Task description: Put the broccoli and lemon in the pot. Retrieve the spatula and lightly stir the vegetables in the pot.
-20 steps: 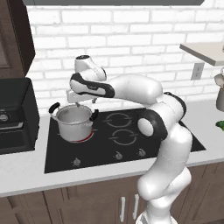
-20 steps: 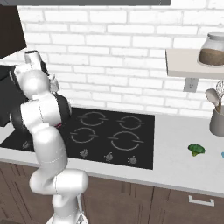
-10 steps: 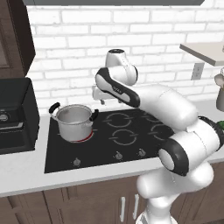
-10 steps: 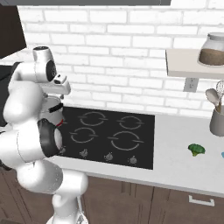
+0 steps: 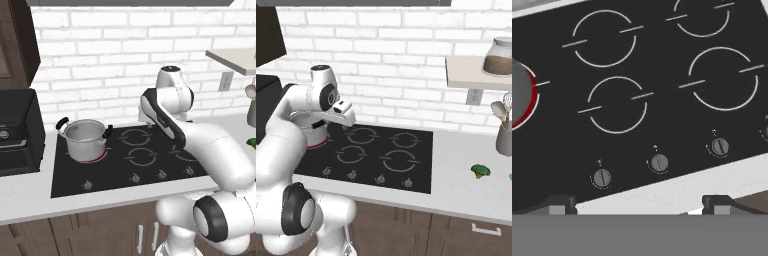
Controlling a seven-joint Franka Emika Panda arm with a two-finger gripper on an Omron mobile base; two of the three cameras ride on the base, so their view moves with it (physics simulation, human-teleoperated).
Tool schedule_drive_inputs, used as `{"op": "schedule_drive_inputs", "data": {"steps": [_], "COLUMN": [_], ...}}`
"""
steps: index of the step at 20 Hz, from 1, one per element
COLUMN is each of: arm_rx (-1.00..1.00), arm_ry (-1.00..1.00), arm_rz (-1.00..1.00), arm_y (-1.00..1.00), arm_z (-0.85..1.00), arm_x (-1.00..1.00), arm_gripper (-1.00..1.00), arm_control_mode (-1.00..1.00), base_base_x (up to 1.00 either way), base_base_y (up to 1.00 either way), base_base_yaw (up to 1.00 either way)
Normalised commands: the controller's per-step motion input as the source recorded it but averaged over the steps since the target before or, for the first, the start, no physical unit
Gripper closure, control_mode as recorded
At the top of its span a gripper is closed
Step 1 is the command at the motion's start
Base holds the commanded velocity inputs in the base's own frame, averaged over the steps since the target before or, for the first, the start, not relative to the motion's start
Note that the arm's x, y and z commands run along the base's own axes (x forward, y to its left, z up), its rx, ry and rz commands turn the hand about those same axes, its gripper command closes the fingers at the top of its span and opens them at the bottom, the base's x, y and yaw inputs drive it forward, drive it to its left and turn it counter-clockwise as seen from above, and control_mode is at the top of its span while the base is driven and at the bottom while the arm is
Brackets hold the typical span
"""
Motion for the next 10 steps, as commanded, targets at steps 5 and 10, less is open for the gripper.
{"op": "schedule_drive_inputs", "data": {"steps": [5, 10], "arm_rx": [0.0, 0.0], "arm_ry": [0.0, 0.0], "arm_rz": [-0.21, -0.22], "arm_y": [-1.0, -1.0], "arm_z": [-0.11, -0.04], "arm_x": [-0.53, -0.36], "arm_gripper": [-1.0, -1.0], "arm_control_mode": [-1.0, -1.0], "base_base_x": [0.0, 0.0], "base_base_y": [0.0, 0.0], "base_base_yaw": [0.0, 0.0]}}
